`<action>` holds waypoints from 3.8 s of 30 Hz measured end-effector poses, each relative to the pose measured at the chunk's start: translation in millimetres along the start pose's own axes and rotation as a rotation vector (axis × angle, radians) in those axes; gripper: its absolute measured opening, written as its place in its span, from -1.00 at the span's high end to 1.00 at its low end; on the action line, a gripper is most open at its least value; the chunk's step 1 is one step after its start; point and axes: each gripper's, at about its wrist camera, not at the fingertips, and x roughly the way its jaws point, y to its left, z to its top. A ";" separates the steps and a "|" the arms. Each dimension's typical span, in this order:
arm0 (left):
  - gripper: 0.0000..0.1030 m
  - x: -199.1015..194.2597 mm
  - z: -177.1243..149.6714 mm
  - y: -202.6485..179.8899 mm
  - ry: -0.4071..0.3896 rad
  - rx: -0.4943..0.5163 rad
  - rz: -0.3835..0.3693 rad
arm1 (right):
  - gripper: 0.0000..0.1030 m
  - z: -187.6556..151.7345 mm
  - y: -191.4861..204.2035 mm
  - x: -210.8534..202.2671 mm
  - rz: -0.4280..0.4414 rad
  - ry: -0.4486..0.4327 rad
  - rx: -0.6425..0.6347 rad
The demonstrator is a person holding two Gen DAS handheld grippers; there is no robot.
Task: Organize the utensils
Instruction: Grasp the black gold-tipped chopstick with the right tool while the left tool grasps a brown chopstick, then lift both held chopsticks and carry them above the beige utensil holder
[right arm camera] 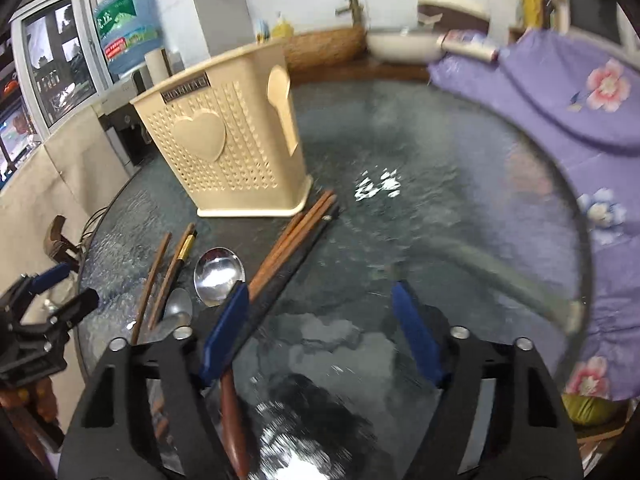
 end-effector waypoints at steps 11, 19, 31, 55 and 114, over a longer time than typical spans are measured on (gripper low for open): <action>-0.40 29.1 11.4 3.9 0.093 -0.013 -0.025 | 0.25 27.4 11.5 57.5 -0.030 0.187 0.017; -0.40 43.2 18.1 1.1 0.126 0.000 -0.032 | 0.56 43.7 12.9 75.6 -0.065 0.255 -0.018; -0.14 73.4 30.6 1.8 0.224 -0.037 -0.059 | 0.66 73.8 -4.0 99.6 -0.093 0.280 -0.026; 0.80 120.6 67.9 -18.6 0.349 -0.015 0.010 | 0.75 94.9 -16.0 124.6 -0.127 0.274 0.012; 0.87 -98.9 191.4 8.9 -0.240 -0.039 -0.222 | 0.84 169.1 40.9 -126.4 0.248 -0.304 -0.214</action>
